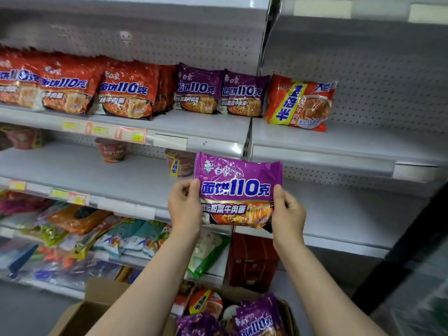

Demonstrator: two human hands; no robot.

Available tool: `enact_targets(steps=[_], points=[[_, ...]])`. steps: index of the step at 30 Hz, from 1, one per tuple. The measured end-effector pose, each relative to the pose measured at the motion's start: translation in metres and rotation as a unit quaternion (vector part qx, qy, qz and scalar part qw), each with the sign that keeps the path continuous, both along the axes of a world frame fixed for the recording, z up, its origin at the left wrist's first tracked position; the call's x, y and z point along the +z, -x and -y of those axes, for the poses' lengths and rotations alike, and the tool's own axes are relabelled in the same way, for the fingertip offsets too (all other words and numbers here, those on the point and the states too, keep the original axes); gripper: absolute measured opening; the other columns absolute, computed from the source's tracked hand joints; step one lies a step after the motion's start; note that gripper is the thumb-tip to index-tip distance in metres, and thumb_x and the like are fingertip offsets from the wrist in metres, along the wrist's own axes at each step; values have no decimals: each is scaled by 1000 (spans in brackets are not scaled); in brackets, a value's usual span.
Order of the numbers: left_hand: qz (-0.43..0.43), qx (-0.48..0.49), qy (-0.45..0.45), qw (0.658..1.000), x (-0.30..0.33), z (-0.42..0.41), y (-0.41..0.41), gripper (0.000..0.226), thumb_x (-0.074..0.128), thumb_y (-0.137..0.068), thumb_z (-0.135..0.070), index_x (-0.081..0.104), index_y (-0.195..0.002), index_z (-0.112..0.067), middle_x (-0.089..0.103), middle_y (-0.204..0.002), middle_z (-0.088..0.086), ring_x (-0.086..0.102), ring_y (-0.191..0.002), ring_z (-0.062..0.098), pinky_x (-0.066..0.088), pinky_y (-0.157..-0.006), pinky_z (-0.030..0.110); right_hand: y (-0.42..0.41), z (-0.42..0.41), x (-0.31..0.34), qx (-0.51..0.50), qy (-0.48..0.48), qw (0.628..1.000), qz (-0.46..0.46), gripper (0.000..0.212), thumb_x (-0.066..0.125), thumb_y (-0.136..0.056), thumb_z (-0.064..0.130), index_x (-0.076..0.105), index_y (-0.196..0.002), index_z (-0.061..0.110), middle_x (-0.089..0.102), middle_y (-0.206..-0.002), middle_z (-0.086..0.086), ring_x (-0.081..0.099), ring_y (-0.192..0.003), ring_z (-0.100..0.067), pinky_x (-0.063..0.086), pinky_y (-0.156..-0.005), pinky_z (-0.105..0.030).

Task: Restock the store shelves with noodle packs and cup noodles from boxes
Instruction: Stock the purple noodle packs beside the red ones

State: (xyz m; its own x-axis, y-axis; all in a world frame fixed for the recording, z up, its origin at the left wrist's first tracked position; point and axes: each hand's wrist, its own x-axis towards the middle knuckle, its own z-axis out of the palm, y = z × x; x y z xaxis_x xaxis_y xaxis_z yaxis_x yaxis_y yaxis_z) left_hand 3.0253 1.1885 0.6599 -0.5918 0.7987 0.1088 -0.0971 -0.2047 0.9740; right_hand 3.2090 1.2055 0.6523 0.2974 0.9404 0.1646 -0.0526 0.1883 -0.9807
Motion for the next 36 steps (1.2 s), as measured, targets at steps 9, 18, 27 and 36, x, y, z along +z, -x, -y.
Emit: enact_targets(steps=[9, 18, 27, 36], points=[[-173, 99, -75, 977, 33, 7, 19, 14, 50, -105, -25, 51, -97, -14, 60, -84, -8, 59, -68, -8, 43, -54, 13, 6, -6, 27, 11, -138, 984, 116, 26, 53, -98, 43, 70, -91, 25, 76, -84, 8, 72, -77, -9, 58, -64, -31], [-92, 82, -132, 984, 64, -23, 42, 23, 48, -106, -27, 49, -83, -24, 63, -87, 1, 60, -79, 14, 47, -66, 31, 26, -29, 72, 64, -139, 988, 10, 24, 61, -99, 29, 74, -84, 16, 78, -82, -5, 74, -75, -20, 59, -63, -35], [23, 71, -162, 984, 88, -74, 74, 22, 48, -105, -35, 51, -87, -23, 66, -100, 15, 68, -89, 28, 53, -71, 43, 57, -49, 104, 184, -89, 978, 49, 47, 63, -79, 60, 73, -107, 23, 78, -102, -3, 75, -96, -24, 60, -87, -45], [-222, 3, -183, 958, 127, -138, 130, 20, 53, -103, -25, 55, -84, -30, 62, -82, -2, 58, -73, 16, 48, -65, 35, 78, -103, 138, 170, -70, 983, 15, 29, 79, -83, 18, 68, -109, 22, 78, -104, -5, 76, -94, -20, 61, -83, -36]])
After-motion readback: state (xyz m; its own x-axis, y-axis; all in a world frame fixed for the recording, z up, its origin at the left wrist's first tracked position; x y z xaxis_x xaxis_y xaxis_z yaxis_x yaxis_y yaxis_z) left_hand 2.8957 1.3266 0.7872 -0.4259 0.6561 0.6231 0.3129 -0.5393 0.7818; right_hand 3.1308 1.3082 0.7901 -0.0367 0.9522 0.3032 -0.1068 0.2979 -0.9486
